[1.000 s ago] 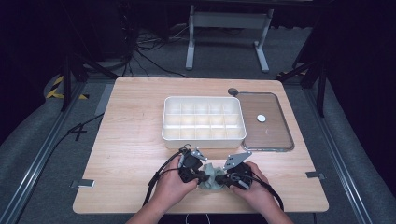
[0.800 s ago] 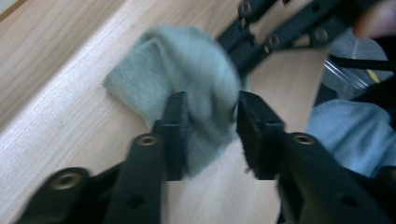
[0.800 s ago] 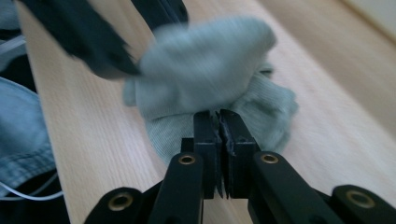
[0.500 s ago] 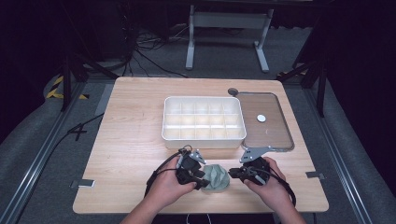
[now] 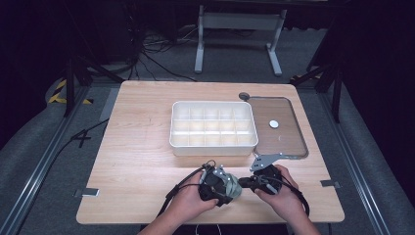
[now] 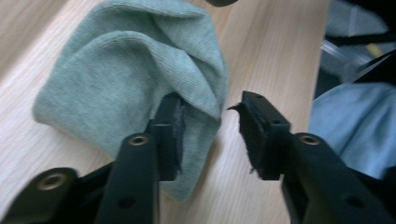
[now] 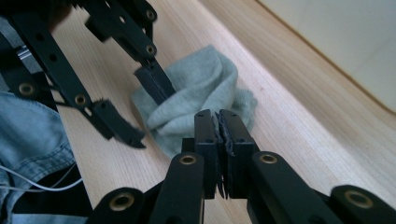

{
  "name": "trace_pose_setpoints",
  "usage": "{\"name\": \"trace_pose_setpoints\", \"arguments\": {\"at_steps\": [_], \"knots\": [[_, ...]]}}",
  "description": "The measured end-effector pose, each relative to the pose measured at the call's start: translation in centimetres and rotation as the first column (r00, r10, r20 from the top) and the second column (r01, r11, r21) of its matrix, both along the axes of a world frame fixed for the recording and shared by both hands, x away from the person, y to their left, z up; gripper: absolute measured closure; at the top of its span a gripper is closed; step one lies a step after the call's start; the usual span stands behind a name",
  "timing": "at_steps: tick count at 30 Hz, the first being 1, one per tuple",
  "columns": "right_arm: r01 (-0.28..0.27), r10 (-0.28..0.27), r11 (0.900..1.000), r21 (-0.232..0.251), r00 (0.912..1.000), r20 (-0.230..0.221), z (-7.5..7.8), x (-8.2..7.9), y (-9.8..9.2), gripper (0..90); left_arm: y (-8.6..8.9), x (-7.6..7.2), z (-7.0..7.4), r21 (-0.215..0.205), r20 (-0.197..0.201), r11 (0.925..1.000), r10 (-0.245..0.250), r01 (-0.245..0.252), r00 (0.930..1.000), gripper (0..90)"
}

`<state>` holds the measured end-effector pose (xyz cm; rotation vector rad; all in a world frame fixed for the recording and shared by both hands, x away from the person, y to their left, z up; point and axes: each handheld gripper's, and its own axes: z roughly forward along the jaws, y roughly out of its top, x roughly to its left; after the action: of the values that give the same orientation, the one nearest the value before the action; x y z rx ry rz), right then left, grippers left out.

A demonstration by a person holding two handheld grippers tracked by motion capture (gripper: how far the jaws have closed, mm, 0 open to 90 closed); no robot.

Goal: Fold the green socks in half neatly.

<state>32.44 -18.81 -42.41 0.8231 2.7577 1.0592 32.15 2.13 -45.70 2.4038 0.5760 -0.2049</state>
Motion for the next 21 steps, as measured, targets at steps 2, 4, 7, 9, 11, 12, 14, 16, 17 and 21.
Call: {"name": "trace_pose_setpoints", "arguments": {"at_steps": [2,4,7,9,11,12,14,16,17,21], "knots": [[-0.003,0.003,1.0,0.003,0.9999,0.01,0.3,-0.2,0.3,86.3,-0.1,-0.1,-0.1,-0.011,-0.007,0.9999,-0.009,0.008,0.9999,53.7],[-0.022,0.022,1.0,0.018,0.9992,0.033,0.5,-0.5,1.0,86.1,-0.2,-0.2,-0.1,-0.017,0.006,0.9998,-0.012,0.012,0.9999,51.1],[-0.038,0.035,0.998,0.041,0.9976,0.059,0.4,-0.7,1.8,83.3,-0.2,-0.3,-0.1,-0.011,0.01,0.9998,-0.018,0.019,0.9998,49.5],[-0.047,0.042,0.996,0.072,0.9969,0.067,0.1,-0.7,2.6,81.7,-0.2,-0.3,-0.1,-0.008,0.018,0.9998,-0.021,0.021,0.9996,49.4],[-0.054,0.049,0.996,0.07,0.9964,0.07,-0.2,-0.6,3.4,82.1,-0.1,-0.4,0.0,-0.007,0.021,0.9997,-0.023,0.023,0.9995,49.2],[-0.059,0.054,0.996,0.065,0.9963,0.067,-0.3,-0.5,3.7,82.3,-0.1,-0.4,0.1,-0.008,0.016,0.9995,-0.029,0.029,0.9995,49.2],[-0.039,0.037,0.999,0.029,0.9975,0.061,-0.8,-0.3,3.9,83.3,0.3,-0.5,0.4,-0.005,0.003,0.9995,-0.031,0.031,0.9995,50.2],[-0.036,0.035,0.999,0.022,0.9981,0.051,-1.0,-0.2,3.5,83.6,1.0,-0.3,1.1,-0.015,0.009,0.9995,-0.029,0.029,0.9995,53.0],[-0.031,0.03,0.999,0.023,0.9987,0.041,-1.1,-0.1,3.2,83.8,1.3,-0.1,1.5,-0.027,0.018,0.9996,-0.011,0.012,0.9998,54.5],[-0.019,0.018,1.0,0.02,0.9995,0.027,-1.3,-0.1,2.6,84.1,2.3,0.7,2.2,-0.094,0.076,0.9929,0.08,-0.073,0.9938,63.6]]}}
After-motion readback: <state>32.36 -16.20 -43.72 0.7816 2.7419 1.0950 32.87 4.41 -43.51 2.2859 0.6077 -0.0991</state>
